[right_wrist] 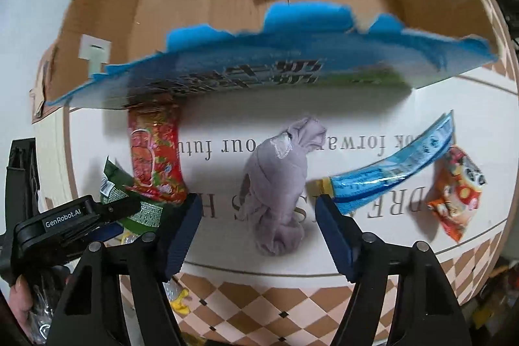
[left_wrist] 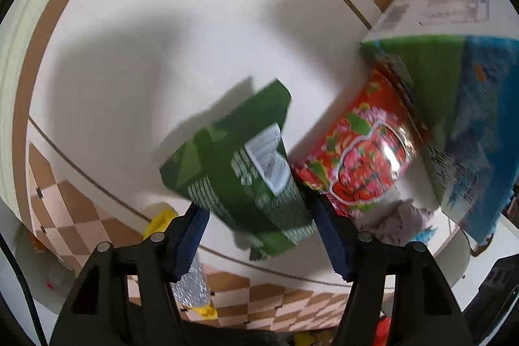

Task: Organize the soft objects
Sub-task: 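Grasp the green snack bag with the left tool while the right tool grasps the lavender sock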

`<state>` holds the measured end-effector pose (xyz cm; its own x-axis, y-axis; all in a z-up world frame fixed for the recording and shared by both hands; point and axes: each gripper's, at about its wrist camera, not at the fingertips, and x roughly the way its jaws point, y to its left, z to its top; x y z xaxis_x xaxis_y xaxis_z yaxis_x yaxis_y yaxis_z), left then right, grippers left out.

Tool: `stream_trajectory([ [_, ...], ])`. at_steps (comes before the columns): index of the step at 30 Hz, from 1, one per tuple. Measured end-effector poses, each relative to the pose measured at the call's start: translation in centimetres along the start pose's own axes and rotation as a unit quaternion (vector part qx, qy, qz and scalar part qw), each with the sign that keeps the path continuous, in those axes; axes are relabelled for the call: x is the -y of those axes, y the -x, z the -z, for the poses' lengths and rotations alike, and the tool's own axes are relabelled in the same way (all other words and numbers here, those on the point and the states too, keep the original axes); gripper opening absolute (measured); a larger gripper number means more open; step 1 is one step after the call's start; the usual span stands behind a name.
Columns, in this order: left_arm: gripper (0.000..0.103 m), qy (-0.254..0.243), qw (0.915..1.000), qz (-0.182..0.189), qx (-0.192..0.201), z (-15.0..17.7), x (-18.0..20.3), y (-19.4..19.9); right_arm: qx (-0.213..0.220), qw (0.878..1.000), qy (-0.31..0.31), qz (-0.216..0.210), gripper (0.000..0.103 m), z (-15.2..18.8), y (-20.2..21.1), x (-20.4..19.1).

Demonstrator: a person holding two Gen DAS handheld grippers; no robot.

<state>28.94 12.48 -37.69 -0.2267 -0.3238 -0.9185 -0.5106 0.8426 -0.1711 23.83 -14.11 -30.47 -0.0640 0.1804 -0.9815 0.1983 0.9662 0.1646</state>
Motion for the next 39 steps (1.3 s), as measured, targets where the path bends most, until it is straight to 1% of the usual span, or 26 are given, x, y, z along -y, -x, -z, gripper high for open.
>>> stream_trajectory([
  [1,0.048,-0.010,0.9999,-0.010,0.002,0.1,0.1,0.0,-0.004,1.000,-0.001,0.001,0.072,-0.1,-0.4,-0.1],
  [2,0.042,-0.027,0.9993,-0.024,0.005,0.3,0.4,0.0,-0.012,1.000,-0.003,0.001,0.067,-0.3,-1.0,-0.1],
  [3,0.041,-0.047,0.9979,-0.043,0.008,0.6,0.7,0.0,-0.019,1.000,-0.004,0.002,0.059,-0.3,-1.5,-0.1],
  [4,0.040,-0.072,0.9950,-0.067,0.015,1.1,1.1,0.1,-0.025,1.000,-0.004,0.002,0.055,-0.3,-1.9,-0.1],
  [6,0.040,-0.128,0.9839,-0.121,0.030,2.0,2.0,0.1,-0.027,0.999,0.006,0.019,0.047,-0.1,-2.3,-0.2],
  [7,0.040,-0.154,0.9766,-0.146,0.034,2.5,2.4,0.0,-0.026,0.999,0.012,0.026,0.038,0.1,-2.3,-0.2],
  [8,0.040,-0.180,0.9682,-0.171,0.037,3.0,2.8,-0.2,-0.026,0.999,0.023,0.032,0.034,0.4,-2.2,-0.3],
  [9,0.040,-0.202,0.9604,-0.188,0.038,3.5,3.2,-0.4,-0.029,0.999,0.029,0.032,0.030,0.7,-2.2,-0.3],
  [11,0.043,-0.231,0.9495,-0.209,0.038,4.2,4.0,-0.9,-0.048,0.998,0.043,0.026,0.028,1.8,-2.6,-0.3],
  [12,0.043,-0.233,0.9486,-0.211,0.037,4.3,4.2,-1.1,-0.057,0.997,0.053,0.026,0.028,2.4,-2.7,-0.3],
  [13,0.043,-0.228,0.9505,-0.208,0.035,4.4,4.3,-1.3,-0.066,0.995,0.063,0.027,0.028,3.1,-2.9,-0.4],
  [15,0.043,-0.211,0.9564,-0.200,0.027,4.1,4.0,-1.8,-0.085,0.994,0.073,0.020,0.028,4.6,-3.2,-0.3],
  [17,0.045,-0.189,0.9640,-0.186,0.022,3.9,3.5,-2.4,-0.083,0.995,0.057,0.007,0.031,5.2,-3.2,0.1],
  [18,0.046,-0.180,0.9670,-0.179,0.021,3.9,3.2,-2.5,-0.079,0.996,0.050,0.006,0.042,5.3,-3.1,0.3],
  [19,0.045,-0.172,0.9695,-0.172,0.026,4.0,3.1,-2.5,-0.074,0.997,0.036,0.002,0.051,5.2,-3.1,0.6],
  [20,0.046,-0.165,0.9716,-0.167,0.027,4.1,2.9,-2.5,-0.071,0.997,0.026,-0.004,0.063,4.9,-3.1,0.8],
  [22,0.045,-0.159,0.9739,-0.159,0.031,4.5,2.6,-2.4,-0.074,0.997,0.020,-0.005,0.064,4.6,-3.4,0.9],
  [24,0.040,-0.155,0.9750,-0.155,0.037,5.0,2.1,-2.3,-0.080,0.996,0.023,0.017,0.064,4.2,-4.0,0.6],
  [25,0.034,-0.157,0.9745,-0.155,0.043,5.5,2.1,-2.1,-0.082,0.996,0.023,0.027,0.063,4.5,-4.4,0.5],
  [27,0.032,-0.168,0.9708,-0.162,0.057,7.0,2.5,-1.3,-0.087,0.995,0.024,0.043,0.038,5.0,-4.9,0.7],
  [28,0.032,-0.175,0.9690,-0.161,0.068,8.2,3.0,-0.9,-0.084,0.995,0.025,0.040,0.037,5.3,-4.9,0.7],
  [31,0.032,-0.203,0.9620,-0.150,0.103,11.6,3.9,2.8,-0.071,0.996,0.042,0.025,0.037,6.7,-3.0,0.5],
  [34,0.032,-0.235,0.9543,-0.129,0.133,14.6,6.2,6.7,-0.042,0.997,0.059,-0.010,0.037,7.5,1.4,0.6],
  [35,0.032,-0.247,0.9509,-0.118,0.144,15.5,7.6,8.2,-0.025,0.997,0.065,-0.029,0.037,7.5,3.9,0.5],
  [36,0.032,-0.260,0.9475,-0.109,0.151,15.7,9.0,9.6,-0.012,0.997,0.068,-0.040,0.037,7.2,5.9,0.5],
  [39,0.032,-0.298,0.9388,-0.076,0.155,13.9,12.8,13.7,0.036,0.994,0.076,-0.074,0.037,5.7,12.1,0.4],
])
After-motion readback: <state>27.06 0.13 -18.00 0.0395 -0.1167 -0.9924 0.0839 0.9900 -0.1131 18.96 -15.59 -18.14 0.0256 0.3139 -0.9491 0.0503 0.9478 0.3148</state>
